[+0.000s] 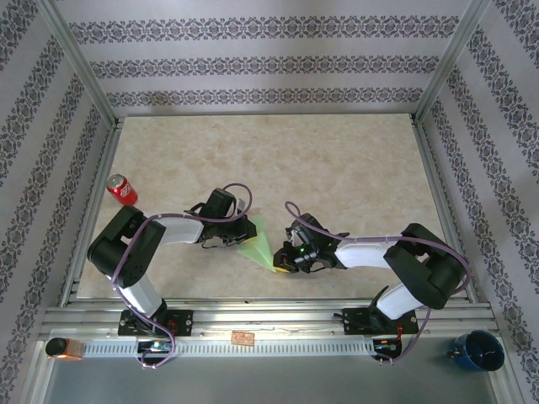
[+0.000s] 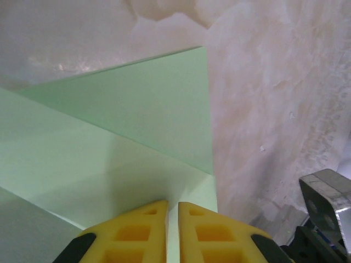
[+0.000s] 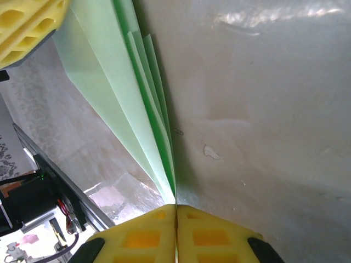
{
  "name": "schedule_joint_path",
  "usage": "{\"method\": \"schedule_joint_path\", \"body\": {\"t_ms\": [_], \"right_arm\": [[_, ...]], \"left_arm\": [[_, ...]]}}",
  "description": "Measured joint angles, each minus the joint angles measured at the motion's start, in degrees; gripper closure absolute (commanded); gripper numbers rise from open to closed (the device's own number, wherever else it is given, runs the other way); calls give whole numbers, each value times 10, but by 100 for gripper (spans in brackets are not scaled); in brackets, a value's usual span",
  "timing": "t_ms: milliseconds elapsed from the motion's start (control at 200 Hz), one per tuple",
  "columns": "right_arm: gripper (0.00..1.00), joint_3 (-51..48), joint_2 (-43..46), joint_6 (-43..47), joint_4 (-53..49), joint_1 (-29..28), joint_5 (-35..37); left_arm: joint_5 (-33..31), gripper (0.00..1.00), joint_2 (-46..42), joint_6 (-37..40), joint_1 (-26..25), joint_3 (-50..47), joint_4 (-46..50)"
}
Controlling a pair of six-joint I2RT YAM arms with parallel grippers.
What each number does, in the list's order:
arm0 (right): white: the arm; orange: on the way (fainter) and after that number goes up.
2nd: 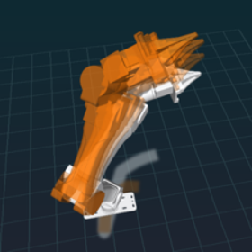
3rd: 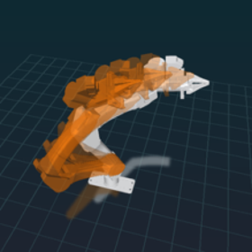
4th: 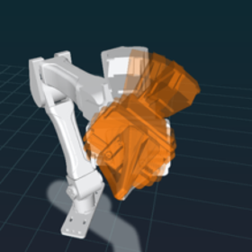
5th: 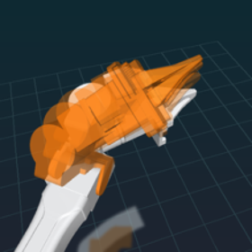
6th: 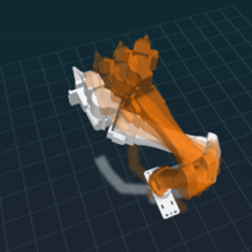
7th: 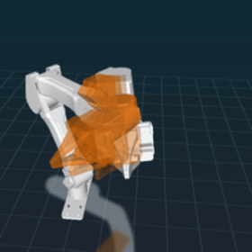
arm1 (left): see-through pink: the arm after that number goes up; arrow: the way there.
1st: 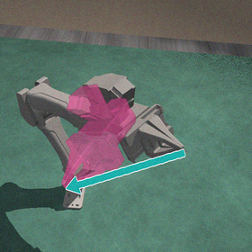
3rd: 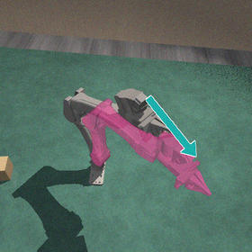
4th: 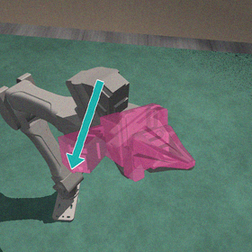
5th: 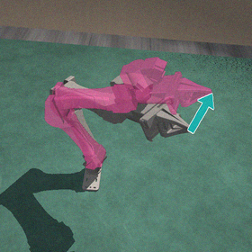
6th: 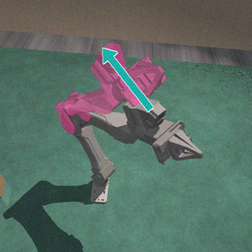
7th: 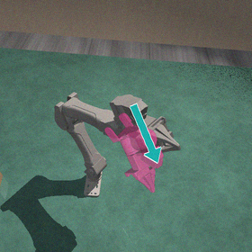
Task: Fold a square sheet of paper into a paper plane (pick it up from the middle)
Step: Turn over the paper at the center of the table.
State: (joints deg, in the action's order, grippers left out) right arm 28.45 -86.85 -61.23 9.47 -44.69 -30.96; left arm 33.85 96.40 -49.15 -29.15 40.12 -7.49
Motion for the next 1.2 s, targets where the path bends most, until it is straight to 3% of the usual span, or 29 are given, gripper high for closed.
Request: {"method": "schedule_joint_path", "body": {"t_ms": [220,500,659,939,1199], "right_arm": [[95,0,21,15,-10,15,-1],[99,0,125,60,-53,41,38],[100,17,179,111,-123,41,95],[100,127,221,244,-315,41,224],[100,193,196,344,-444,12,353]], "left_arm": [[-1,82,-62,-10,0,0,0],[-19,77,-146,-12,0,-6,-8],[-45,75,-183,-10,0,-16,2],[-121,62,-274,14,0,-27,71],[-162,56,-316,18,3,-52,112]]}}
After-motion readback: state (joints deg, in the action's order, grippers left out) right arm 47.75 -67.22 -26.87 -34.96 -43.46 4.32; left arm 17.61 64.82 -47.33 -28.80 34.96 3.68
